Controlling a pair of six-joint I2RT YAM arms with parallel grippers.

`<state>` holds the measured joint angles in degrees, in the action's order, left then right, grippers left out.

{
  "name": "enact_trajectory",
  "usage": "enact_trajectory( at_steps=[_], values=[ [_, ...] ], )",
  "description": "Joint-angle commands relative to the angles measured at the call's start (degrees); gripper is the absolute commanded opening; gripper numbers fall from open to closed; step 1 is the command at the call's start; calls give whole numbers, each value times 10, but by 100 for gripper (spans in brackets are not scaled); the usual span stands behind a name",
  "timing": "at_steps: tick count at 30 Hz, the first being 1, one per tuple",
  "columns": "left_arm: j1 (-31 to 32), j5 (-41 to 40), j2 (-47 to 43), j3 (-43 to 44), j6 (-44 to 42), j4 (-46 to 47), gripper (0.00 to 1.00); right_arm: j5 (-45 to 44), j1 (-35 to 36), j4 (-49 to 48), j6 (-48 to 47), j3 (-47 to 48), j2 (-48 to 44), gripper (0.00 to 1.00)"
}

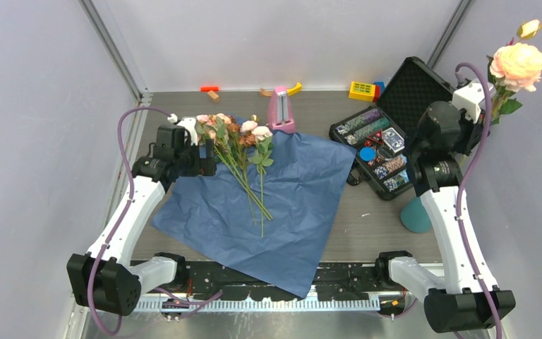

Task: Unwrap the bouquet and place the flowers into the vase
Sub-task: Insert the fake flower into the vase.

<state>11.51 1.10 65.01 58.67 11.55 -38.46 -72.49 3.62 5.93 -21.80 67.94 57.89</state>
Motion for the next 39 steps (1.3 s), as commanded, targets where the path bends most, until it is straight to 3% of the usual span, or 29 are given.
enact_trajectory(
  at_steps=[1,14,20,27,39],
  values=[
    [1,12,-4,-4,-3,6,99,-55,-3,-77,41,-47,-31,0],
    [1,33,6,-8,3,14,99,-79,-3,30,199,-125,-59,5],
    [1,42,6,-11,7,18,99,-77,-2,123,303,-144,-67,9],
    [1,53,8,-13,13,21,99,-70,-2,180,389,-155,-83,29],
    [1,60,2,-15,17,20,99,-46,-2,245,435,-146,-94,49]
  ],
)
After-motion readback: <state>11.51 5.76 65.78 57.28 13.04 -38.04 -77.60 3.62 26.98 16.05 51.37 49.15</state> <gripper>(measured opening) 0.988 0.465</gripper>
